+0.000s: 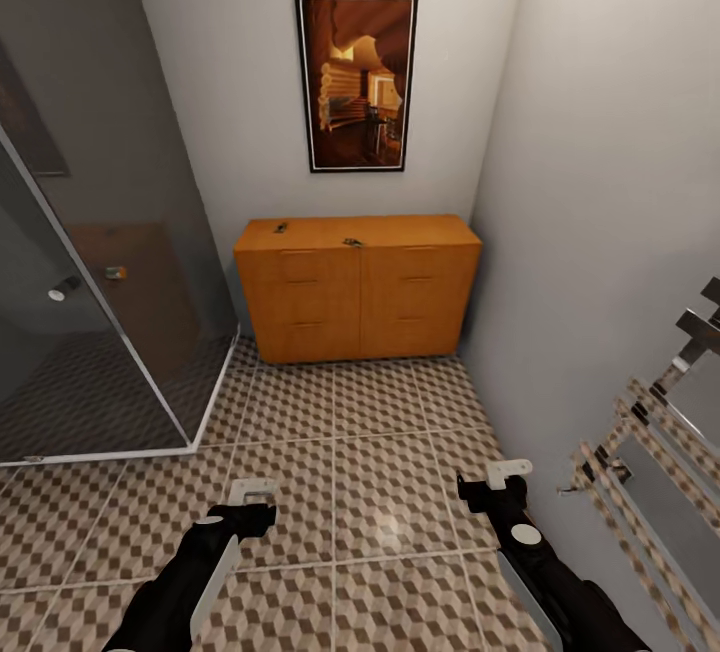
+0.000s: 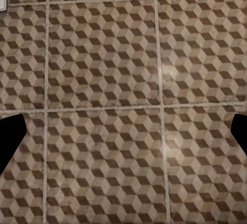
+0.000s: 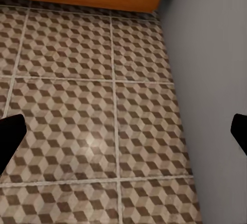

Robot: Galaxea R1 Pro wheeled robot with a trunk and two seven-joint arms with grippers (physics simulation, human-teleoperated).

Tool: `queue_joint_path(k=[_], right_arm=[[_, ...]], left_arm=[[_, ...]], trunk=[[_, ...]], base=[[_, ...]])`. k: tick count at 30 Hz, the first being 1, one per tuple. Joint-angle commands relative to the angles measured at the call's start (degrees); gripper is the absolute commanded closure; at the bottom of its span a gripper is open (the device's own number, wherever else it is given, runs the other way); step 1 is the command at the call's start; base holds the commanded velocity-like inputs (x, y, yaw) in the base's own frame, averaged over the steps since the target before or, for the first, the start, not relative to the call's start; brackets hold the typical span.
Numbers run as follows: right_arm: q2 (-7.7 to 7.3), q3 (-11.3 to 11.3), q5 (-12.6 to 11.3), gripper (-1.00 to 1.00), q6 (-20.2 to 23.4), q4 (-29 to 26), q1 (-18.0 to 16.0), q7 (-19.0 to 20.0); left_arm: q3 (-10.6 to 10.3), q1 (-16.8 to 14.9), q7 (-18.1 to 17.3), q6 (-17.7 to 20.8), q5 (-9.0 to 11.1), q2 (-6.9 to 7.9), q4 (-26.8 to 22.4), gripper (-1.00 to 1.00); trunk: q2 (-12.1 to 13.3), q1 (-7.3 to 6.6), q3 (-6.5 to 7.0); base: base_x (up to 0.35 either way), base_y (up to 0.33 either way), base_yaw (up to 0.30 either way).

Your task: Take the four mousetraps from the cabinet in the bathroom and place them on the bathroom floor. Make sure all four end up on the same floor surface, and ensure that at least two of them are either under or directly next to the same bathroom sink.

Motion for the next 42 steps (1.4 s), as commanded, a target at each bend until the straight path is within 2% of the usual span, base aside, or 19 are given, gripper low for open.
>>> queue_joint_path(k=[1, 11, 15, 21, 42], right_arm=[[-0.10, 0.3, -0.4, -1.00, 0.3, -0.1, -0.1, -0.5], [-0.13, 0.3, -0.3, -1.00, 0.3, -0.2, -0.1, -0.5], [-0.12, 0.3, -0.3, -1.00, 0.2, -0.2, -0.1, -0.4], [-0.31, 0.3, -0.4, -1.00, -3.2, -0.1, -0.1, -0.4], [-0.28, 0.3, -0.4, -1.00, -3.8, 0.1, -0.1, -0.3]], left_arm=[[-0.1, 0.0, 0.4, 0.3, 0.4, 0.02, -0.1, -1.00], [-0.1, 0.0, 0.4, 0.3, 0.4, 0.02, -0.1, -1.00], [-0.1, 0.0, 0.4, 0.3, 0.4, 0.02, -0.1, -1.00], [-0.1, 0.0, 0.4, 0.3, 0.4, 0.02, -0.1, -1.00], [-0.1, 0.0, 0.3, 0.3, 0.4, 0.02, -0.1, -1.00]], trunk=[[-0.1, 0.06, -0.14], [-0.1, 0.06, -0.46], [-0.1, 0.06, -0.48], [-0.1, 0.06, -0.48], [-0.1, 0.06, -0.48]], base=[[0.254, -0.016, 0.140], [0.255, -0.003, 0.122], [0.254, 0.000, 0.012], [0.254, 0.000, 0.002], [0.245, 0.000, 0.000]])
